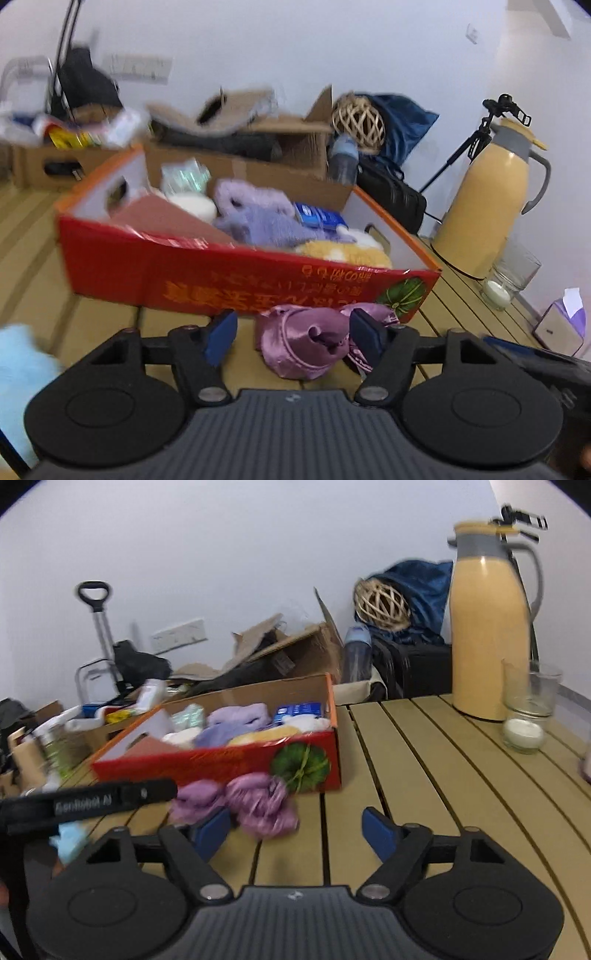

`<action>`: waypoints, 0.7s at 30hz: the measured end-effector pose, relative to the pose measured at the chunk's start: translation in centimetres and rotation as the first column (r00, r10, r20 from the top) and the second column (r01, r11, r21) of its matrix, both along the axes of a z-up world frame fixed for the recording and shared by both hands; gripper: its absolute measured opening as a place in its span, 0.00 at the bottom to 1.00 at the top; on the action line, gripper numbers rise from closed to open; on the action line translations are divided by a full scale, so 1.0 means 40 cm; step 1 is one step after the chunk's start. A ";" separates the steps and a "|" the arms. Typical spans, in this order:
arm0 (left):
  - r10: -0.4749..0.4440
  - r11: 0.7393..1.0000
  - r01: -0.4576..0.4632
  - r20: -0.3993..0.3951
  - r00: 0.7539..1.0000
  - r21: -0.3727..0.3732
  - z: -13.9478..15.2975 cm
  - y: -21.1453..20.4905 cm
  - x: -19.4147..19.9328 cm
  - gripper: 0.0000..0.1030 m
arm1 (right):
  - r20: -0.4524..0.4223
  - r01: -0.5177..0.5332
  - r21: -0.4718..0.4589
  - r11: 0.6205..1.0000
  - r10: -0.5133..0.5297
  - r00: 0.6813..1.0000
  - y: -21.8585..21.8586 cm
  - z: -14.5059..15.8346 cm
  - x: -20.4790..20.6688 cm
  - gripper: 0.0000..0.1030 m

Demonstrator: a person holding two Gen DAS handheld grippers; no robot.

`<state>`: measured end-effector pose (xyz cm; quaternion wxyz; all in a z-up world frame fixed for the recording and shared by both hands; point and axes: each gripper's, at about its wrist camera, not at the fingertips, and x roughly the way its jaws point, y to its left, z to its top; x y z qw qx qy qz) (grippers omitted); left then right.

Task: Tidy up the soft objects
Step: 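Grasp the pink satin scrunchies with both grippers and lift them, then lower the pink scrunchies into the box and open both grippers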

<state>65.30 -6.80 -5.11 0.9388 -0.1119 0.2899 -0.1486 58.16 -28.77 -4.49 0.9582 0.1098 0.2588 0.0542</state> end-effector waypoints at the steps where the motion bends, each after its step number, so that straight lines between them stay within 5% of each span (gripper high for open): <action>1: -0.001 1.000 0.001 -0.022 1.000 -0.015 -0.016 0.002 0.014 0.59 | -0.016 0.003 0.018 1.000 -0.003 1.000 -0.003 -0.011 0.048 0.68; 6: -0.044 0.996 0.041 -0.037 0.998 -0.077 -0.044 0.025 0.023 0.39 | -0.085 -0.012 0.030 0.999 0.015 0.996 0.017 -0.070 0.174 0.51; 11: -0.066 0.996 0.064 -0.034 0.997 -0.065 -0.046 0.026 0.009 0.33 | -0.087 -0.067 -0.048 0.997 0.063 0.994 0.065 -0.088 0.180 0.33; 14: -0.098 0.994 0.097 -0.024 0.995 -0.057 -0.044 0.018 0.000 0.20 | -0.102 -0.104 -0.047 0.993 0.099 0.990 0.077 -0.092 0.174 0.23; 17: -0.103 0.994 0.102 -0.014 0.995 -0.047 -0.042 0.017 -0.012 0.17 | -0.106 -0.136 -0.054 0.989 0.130 0.986 0.085 -0.090 0.170 0.12; 21: -0.096 0.994 0.097 0.034 0.995 -0.043 -0.009 0.023 -0.049 0.14 | -0.080 -0.150 -0.009 0.989 0.149 0.986 0.080 -0.078 0.137 0.09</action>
